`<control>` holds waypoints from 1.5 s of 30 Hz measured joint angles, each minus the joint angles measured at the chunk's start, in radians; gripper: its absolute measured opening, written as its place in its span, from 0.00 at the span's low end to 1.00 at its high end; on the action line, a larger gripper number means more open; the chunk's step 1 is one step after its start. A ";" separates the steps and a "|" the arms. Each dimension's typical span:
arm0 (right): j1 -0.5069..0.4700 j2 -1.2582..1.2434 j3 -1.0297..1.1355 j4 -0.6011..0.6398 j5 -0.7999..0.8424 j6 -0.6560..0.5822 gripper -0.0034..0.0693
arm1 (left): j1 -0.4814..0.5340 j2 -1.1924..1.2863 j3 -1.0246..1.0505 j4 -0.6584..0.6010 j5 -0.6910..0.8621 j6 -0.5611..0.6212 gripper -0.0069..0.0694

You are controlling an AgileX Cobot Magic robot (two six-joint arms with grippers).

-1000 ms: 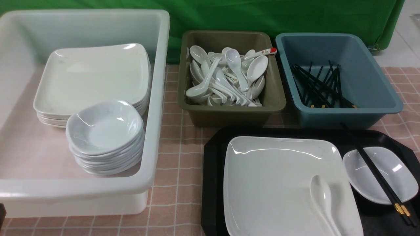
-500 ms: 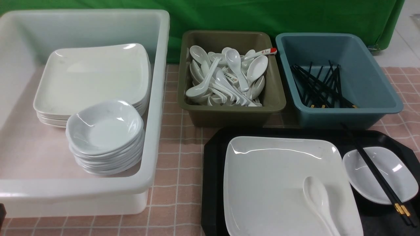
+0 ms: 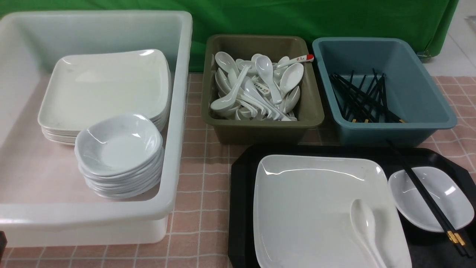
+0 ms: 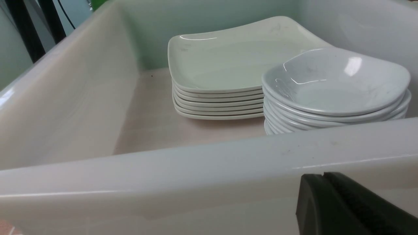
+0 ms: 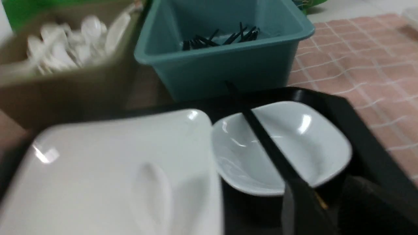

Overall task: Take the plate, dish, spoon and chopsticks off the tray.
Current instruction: Use the right arm to grab a pair of chopsticks from the plate

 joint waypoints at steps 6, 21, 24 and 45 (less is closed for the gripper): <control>0.000 0.000 0.003 0.187 -0.018 0.435 0.38 | 0.000 0.000 0.000 0.000 0.000 0.000 0.12; 0.000 0.000 0.003 0.196 -0.427 0.599 0.31 | 0.000 0.000 0.000 0.000 0.000 0.000 0.12; 0.000 0.000 -0.008 0.196 -0.490 0.567 0.20 | 0.000 0.000 0.000 0.000 0.000 0.000 0.12; 0.000 1.008 -0.736 0.030 0.735 -0.201 0.23 | 0.000 0.000 0.000 0.000 0.000 0.000 0.12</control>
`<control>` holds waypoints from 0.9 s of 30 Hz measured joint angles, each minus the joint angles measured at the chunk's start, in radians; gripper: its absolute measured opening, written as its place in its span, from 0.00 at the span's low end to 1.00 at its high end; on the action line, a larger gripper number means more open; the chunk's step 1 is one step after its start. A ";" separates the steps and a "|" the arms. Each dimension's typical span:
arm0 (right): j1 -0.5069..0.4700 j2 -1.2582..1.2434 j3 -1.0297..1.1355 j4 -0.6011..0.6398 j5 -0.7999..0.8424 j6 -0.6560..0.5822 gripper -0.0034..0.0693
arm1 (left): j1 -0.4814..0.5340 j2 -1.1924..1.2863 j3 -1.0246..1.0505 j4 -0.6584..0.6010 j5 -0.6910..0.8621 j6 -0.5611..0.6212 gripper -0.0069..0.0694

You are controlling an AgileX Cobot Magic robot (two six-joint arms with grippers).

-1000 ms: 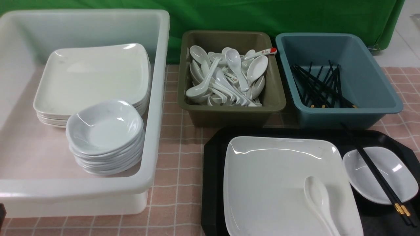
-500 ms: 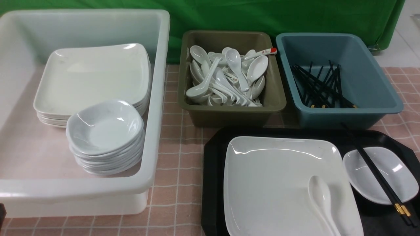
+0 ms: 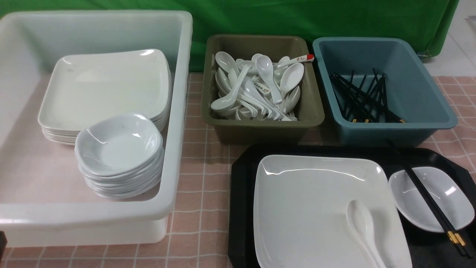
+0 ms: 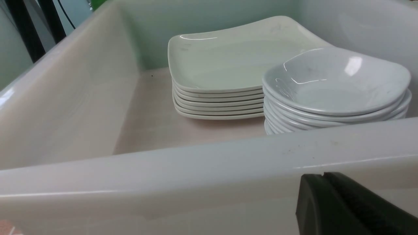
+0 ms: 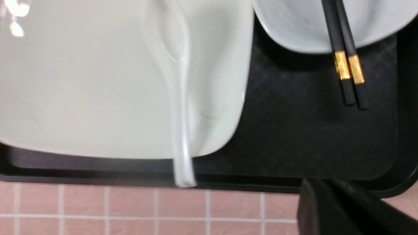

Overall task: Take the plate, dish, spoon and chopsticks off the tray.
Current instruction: Use the right arm to grab a pair of chopsticks from the plate

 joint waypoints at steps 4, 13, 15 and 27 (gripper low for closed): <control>0.000 0.228 -0.111 -0.043 -0.005 -0.022 0.45 | 0.000 0.000 0.000 0.000 0.000 0.000 0.12; 0.000 0.595 -0.381 -0.076 -0.018 -0.181 0.62 | 0.000 0.000 0.000 0.000 0.000 0.000 0.12; 0.000 0.645 -0.408 -0.078 -0.018 -0.208 0.62 | 0.000 0.000 0.000 0.000 0.000 0.000 0.12; 0.000 0.834 -0.428 -0.155 -0.054 -0.248 0.62 | 0.000 0.000 0.000 0.000 0.000 0.000 0.12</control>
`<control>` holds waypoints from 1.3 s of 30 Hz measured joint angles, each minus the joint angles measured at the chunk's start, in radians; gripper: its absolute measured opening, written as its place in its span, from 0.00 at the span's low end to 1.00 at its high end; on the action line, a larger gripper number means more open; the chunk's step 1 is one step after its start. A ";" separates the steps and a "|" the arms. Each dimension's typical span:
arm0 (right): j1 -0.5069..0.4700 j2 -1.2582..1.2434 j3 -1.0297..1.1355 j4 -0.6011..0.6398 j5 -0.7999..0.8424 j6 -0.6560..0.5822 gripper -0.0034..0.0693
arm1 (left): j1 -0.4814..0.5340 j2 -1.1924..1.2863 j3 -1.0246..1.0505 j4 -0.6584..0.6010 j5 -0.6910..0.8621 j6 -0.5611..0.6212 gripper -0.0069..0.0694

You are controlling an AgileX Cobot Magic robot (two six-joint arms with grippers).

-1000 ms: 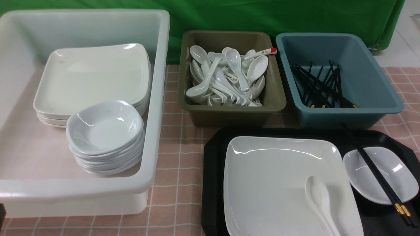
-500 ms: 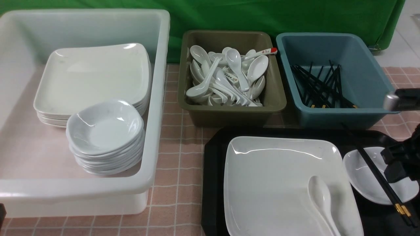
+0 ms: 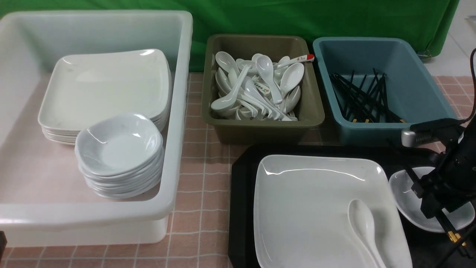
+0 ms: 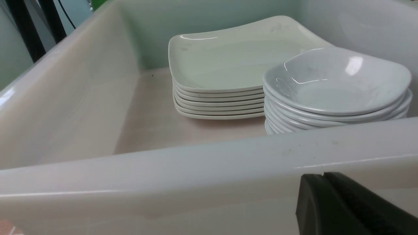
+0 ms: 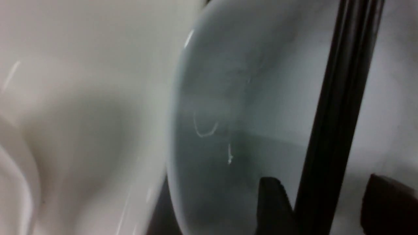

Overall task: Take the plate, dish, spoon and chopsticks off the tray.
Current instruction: Use the right arm to grab a pair of chopsticks from the plate, then use the right arm to put the chopsticks into the small storage box on the right

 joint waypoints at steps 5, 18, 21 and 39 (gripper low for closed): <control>0.000 0.017 0.000 -0.002 0.000 -0.001 0.47 | 0.000 0.000 0.000 0.000 0.000 0.000 0.12; 0.000 -0.065 -0.035 0.026 0.193 0.004 0.28 | 0.000 0.000 0.000 0.000 0.000 0.003 0.12; 0.000 -0.163 -0.038 0.070 0.264 0.010 0.28 | 0.000 0.000 0.000 0.000 0.000 0.003 0.12; 0.022 -0.124 -0.059 0.110 -1.029 0.320 0.28 | 0.000 0.000 0.000 0.000 0.000 0.003 0.12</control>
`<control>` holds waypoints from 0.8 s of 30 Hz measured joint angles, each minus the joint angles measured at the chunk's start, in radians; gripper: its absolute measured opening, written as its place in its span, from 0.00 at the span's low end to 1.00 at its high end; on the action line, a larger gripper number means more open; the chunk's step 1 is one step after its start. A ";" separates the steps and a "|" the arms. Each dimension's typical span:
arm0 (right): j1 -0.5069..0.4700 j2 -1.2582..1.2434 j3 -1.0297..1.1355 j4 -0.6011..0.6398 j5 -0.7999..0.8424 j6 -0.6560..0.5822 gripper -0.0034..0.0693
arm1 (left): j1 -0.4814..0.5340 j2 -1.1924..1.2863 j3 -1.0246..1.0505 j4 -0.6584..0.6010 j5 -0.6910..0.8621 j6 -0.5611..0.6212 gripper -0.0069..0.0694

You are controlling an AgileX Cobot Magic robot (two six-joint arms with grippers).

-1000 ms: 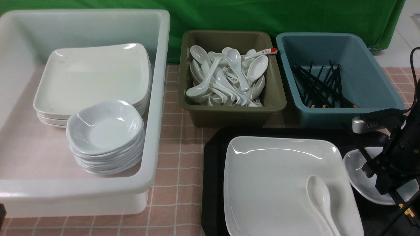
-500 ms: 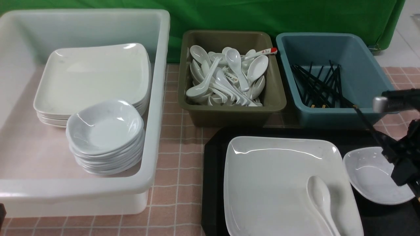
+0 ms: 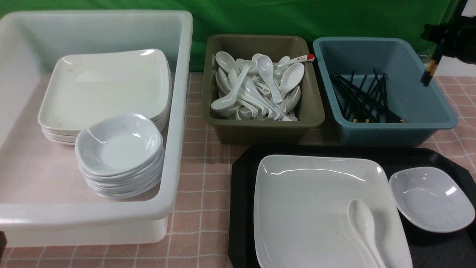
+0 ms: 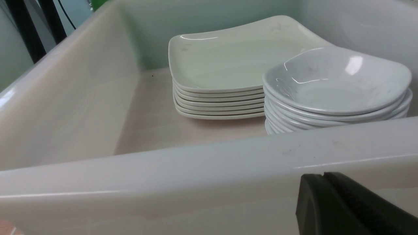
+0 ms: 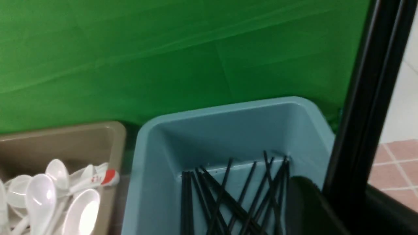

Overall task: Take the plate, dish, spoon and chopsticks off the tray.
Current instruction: Use the right arm to put the chopsticks into the small storage box on the right

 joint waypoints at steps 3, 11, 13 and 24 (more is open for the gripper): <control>0.014 0.077 -0.039 0.000 -0.001 0.005 0.28 | 0.000 0.000 0.000 0.000 0.000 0.002 0.12; 0.024 0.256 -0.215 0.000 0.209 0.003 0.48 | 0.000 0.000 0.000 0.000 0.000 0.004 0.12; 0.024 0.259 -0.223 0.000 0.238 0.003 0.51 | 0.000 0.000 0.000 0.000 0.000 0.004 0.12; 0.026 0.059 -0.336 0.000 0.883 -0.059 0.29 | 0.000 0.000 0.000 0.000 0.000 0.004 0.12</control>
